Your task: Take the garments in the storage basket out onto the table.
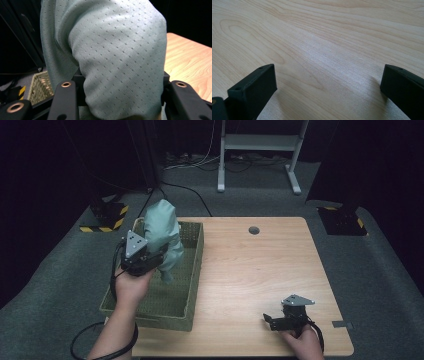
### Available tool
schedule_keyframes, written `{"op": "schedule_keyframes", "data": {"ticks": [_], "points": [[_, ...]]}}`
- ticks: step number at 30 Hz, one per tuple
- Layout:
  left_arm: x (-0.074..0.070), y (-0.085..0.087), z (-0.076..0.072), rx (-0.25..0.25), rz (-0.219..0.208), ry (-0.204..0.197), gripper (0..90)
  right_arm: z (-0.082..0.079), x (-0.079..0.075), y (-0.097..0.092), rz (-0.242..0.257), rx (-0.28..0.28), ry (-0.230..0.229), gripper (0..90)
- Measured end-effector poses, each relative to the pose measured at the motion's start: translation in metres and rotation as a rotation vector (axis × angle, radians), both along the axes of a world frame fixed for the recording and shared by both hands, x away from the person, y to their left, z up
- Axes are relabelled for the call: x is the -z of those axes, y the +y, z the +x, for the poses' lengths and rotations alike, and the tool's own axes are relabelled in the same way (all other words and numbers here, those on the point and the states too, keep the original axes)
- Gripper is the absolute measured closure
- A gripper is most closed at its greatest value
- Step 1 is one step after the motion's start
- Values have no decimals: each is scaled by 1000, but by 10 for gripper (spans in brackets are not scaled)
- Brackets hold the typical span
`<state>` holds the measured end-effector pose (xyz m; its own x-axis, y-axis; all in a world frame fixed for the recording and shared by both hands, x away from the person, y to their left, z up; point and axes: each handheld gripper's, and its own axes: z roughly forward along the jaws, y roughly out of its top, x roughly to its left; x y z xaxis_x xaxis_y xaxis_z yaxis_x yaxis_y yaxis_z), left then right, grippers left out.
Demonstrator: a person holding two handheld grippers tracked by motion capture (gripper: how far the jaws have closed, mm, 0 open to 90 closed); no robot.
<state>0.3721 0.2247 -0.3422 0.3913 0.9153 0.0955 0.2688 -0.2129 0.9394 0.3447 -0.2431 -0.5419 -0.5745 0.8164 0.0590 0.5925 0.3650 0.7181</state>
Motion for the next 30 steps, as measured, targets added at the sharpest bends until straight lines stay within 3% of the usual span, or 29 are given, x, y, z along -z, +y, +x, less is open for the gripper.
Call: {"op": "schedule_keyframes", "data": {"ticks": [6, 13, 30], "points": [[-9, -2, -7, 3, -24, -44, 488, 0, 0, 0, 2, 0, 1, 2], [-17, -6, -16, 4, -23, -90, 488, 0, 0, 0, 1, 0, -1, 2], [-30, -17, -27, 24, -48, -146, 488, 0, 0, 0, 3, 0, 1, 2]]}}
